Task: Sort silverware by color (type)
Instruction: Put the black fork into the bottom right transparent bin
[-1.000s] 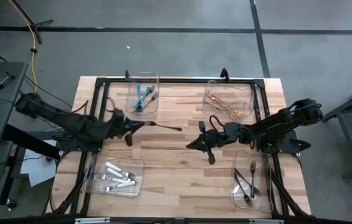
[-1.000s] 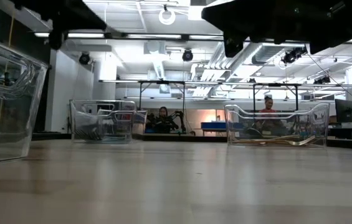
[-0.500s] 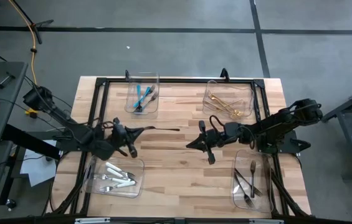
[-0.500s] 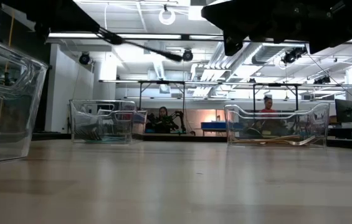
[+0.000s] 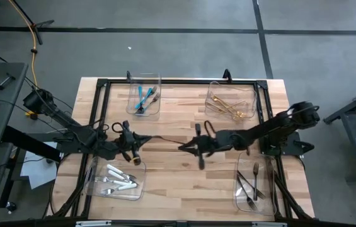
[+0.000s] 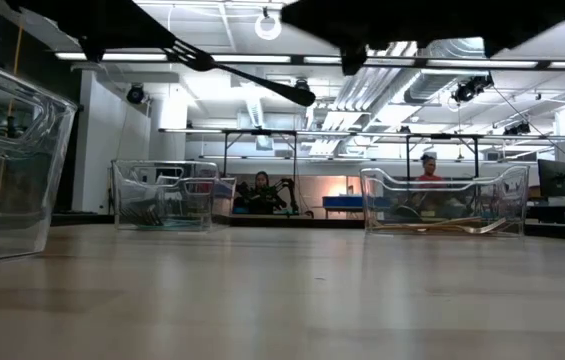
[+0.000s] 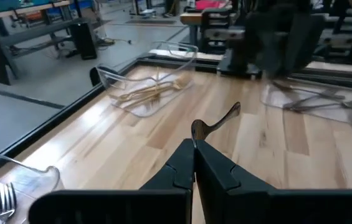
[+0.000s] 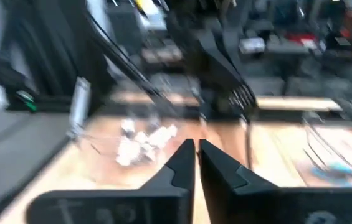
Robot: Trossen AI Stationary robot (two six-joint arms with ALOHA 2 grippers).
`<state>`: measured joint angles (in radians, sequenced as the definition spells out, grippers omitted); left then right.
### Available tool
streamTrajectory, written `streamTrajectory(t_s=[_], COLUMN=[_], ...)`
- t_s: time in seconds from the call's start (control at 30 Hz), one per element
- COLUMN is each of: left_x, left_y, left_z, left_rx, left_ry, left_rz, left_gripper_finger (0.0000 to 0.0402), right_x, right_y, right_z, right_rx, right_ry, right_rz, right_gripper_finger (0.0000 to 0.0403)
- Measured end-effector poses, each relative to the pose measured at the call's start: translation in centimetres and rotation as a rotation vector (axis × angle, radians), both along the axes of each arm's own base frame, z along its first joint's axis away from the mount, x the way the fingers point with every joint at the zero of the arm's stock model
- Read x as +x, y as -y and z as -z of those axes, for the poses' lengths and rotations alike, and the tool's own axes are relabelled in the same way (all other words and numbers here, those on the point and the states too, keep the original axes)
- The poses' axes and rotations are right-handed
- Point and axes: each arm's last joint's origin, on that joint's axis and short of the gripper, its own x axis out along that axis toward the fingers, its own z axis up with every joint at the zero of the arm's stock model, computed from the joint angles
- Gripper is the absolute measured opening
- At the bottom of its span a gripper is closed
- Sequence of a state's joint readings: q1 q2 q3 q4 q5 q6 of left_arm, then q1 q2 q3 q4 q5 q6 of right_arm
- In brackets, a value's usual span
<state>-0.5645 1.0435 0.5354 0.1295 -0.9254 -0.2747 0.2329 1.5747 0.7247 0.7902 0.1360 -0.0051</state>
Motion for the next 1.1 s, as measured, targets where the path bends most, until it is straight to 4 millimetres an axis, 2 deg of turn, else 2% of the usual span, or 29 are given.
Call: streamTrajectory(t_s=[0.17, 0.37, 0.47, 0.6, 0.73, 0.87, 0.97, 1.1], left_x=[-0.2, -0.5, -0.4, 0.0, 0.2, 0.2, 0.2, 0.2], left_y=[0.5, 0.8, 0.9, 1.1, 1.3, 1.2, 1.2, 1.2], left_z=[0.2, 0.4, 0.6, 1.1, 1.5, 1.5, 1.4, 1.4], left_rx=[0.006, 0.030, 0.036, 0.040, 0.046, 0.049, 0.049, 0.050], left_ry=[-0.013, -0.032, -0.042, -0.054, -0.064, -0.062, -0.060, -0.055], left_rz=[0.027, 0.028, 0.028, 0.027, 0.025, 0.017, 0.015, 0.008], left_gripper_finger=[0.0000, 0.0000, 0.0000, 0.0000, 0.0000, 0.0000, 0.0000, 0.0000], right_x=[3.1, 5.7, 6.5, 7.4, 7.8, 7.9, 7.9, 7.8], right_y=[-0.4, -1.1, -1.2, -1.2, -0.4, 0.4, 0.6, 0.8], right_z=[0.1, -0.4, -0.4, 0.4, 0.9, 0.9, 1.1, 1.4], right_rx=[-0.056, -0.112, -0.121, -0.134, -0.120, -0.085, -0.080, -0.063], right_ry=[-0.165, -0.297, -0.342, -0.367, -0.375, -0.380, -0.397, -0.433], right_rz=[0.139, 0.162, 0.171, 0.195, 0.285, 0.321, 0.309, 0.282], right_gripper_finger=[0.0085, 0.0182, 0.0211, 0.0227, 0.0222, 0.0189, 0.0139, 0.0037])
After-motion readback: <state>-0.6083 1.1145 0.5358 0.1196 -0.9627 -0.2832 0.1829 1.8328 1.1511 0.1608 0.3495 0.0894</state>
